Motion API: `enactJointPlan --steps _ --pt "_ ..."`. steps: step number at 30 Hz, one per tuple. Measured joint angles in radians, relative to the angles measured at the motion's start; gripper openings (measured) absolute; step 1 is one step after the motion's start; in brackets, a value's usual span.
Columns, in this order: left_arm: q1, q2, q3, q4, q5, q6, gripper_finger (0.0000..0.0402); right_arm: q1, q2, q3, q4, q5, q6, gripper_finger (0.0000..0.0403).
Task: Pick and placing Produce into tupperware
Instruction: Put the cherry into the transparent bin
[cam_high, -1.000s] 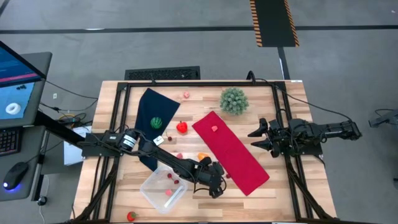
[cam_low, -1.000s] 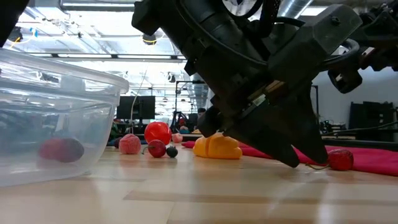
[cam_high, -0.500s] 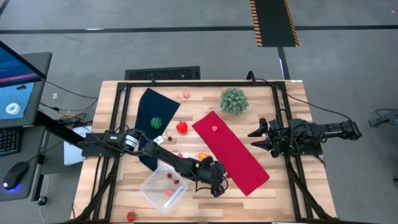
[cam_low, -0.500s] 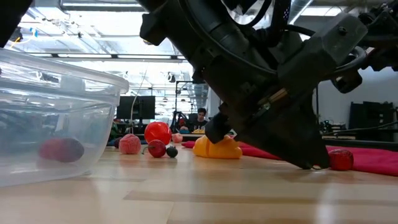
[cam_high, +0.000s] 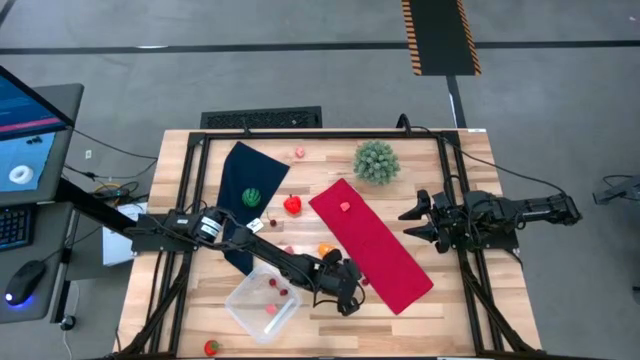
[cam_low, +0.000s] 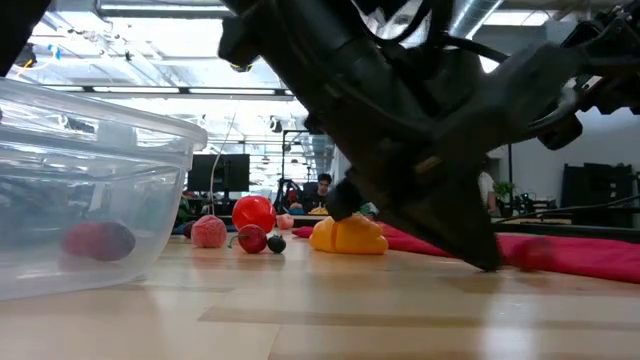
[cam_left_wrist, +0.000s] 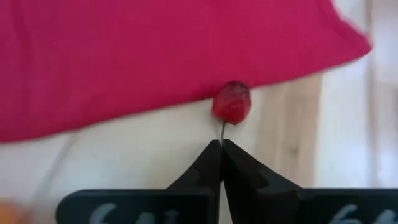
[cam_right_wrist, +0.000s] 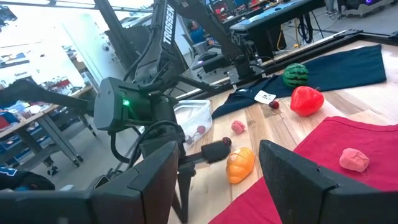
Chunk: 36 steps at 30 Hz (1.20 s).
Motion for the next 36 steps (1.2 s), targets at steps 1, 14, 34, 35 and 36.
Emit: enactJointPlan --steps 1,14,34,35,36 --pt "-0.006 -0.008 -0.002 -0.014 -0.031 0.018 0.0000 0.000 0.000 0.000 0.000 0.000 0.000 0.0249" --pt "-0.099 -0.153 -0.001 -0.190 -0.362 0.031 0.0000 0.000 0.000 0.000 0.000 0.000 0.000 0.0249" --pt "-0.431 -0.308 -0.040 -0.694 -0.837 -0.453 0.0000 0.000 0.000 0.000 0.000 0.000 0.000 0.0249" --pt "-0.443 -0.314 -0.040 -0.707 -0.850 -0.461 0.0000 0.000 0.000 0.000 0.000 0.000 0.000 0.0249" --pt "-0.454 -0.319 -0.040 -0.733 -0.860 -0.482 0.0000 0.000 0.000 0.000 0.000 0.000 0.000 0.0249"
